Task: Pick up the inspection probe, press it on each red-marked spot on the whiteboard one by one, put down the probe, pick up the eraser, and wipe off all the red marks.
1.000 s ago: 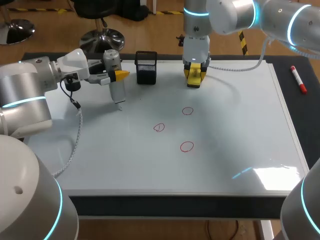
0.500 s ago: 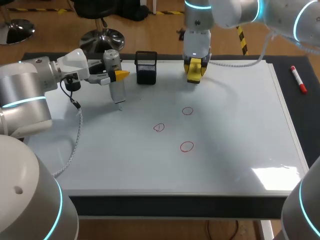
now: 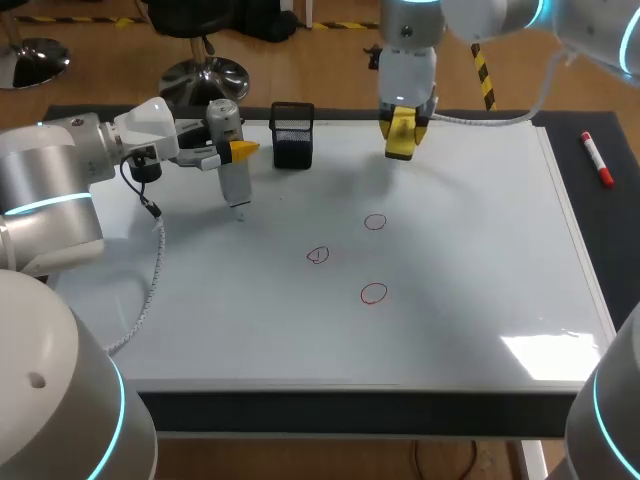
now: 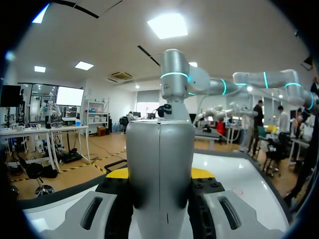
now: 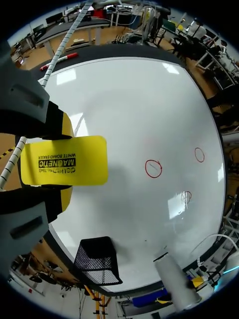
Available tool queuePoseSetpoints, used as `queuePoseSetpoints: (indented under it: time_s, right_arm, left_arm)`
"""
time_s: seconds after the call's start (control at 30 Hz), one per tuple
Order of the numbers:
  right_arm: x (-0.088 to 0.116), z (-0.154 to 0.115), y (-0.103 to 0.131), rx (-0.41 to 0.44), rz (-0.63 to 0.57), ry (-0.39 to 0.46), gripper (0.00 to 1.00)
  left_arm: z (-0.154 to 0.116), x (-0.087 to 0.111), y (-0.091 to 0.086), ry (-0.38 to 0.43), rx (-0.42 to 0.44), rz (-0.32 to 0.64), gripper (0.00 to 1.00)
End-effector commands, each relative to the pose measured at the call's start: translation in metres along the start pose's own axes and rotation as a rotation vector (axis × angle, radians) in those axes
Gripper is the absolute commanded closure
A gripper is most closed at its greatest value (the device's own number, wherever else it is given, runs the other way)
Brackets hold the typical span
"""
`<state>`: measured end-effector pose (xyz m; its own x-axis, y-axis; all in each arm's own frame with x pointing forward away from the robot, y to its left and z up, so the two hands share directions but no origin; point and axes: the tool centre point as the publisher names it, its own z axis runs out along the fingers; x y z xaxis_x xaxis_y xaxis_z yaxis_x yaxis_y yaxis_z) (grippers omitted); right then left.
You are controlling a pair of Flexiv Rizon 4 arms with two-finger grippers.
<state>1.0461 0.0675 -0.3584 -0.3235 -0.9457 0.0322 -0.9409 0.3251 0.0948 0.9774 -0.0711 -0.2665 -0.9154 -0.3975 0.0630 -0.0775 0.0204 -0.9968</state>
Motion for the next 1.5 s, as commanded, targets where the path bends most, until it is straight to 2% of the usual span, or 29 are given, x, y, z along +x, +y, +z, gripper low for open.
queuePoseSetpoints:
  time_s: [0.03, 0.37, 0.8, 1.23, 1.37, 1.5]
  right_arm:
    - [0.021, -0.008, 0.013, 0.029, 0.01, -0.015, 1.0]
    - [0.053, -0.023, 0.027, 0.048, 0.075, -0.011, 1.0]
    - [0.092, -0.021, 0.05, 0.063, 0.171, -0.027, 1.0]
    - [0.134, -0.016, 0.056, 0.076, 0.265, -0.043, 1.0]
    - [0.14, -0.019, 0.062, 0.075, 0.287, -0.041, 1.0]
    - [0.153, -0.016, 0.059, 0.072, 0.3, -0.038, 1.0]
  left_arm:
    - [0.0, 0.0, -0.001, 0.0, 0.001, 0.0, 1.0]
    - [0.0, 0.0, -0.001, 0.0, 0.001, 0.0, 1.0]
    - [0.0, 0.0, -0.001, 0.0, 0.001, 0.0, 1.0]
    - [0.0, 0.0, -0.001, 0.0, 0.001, 0.0, 1.0]
    - [0.0, 0.0, -0.001, 0.0, 0.001, 0.0, 1.0]
    - [0.0, 0.0, -0.001, 0.0, 0.001, 0.0, 1.0]
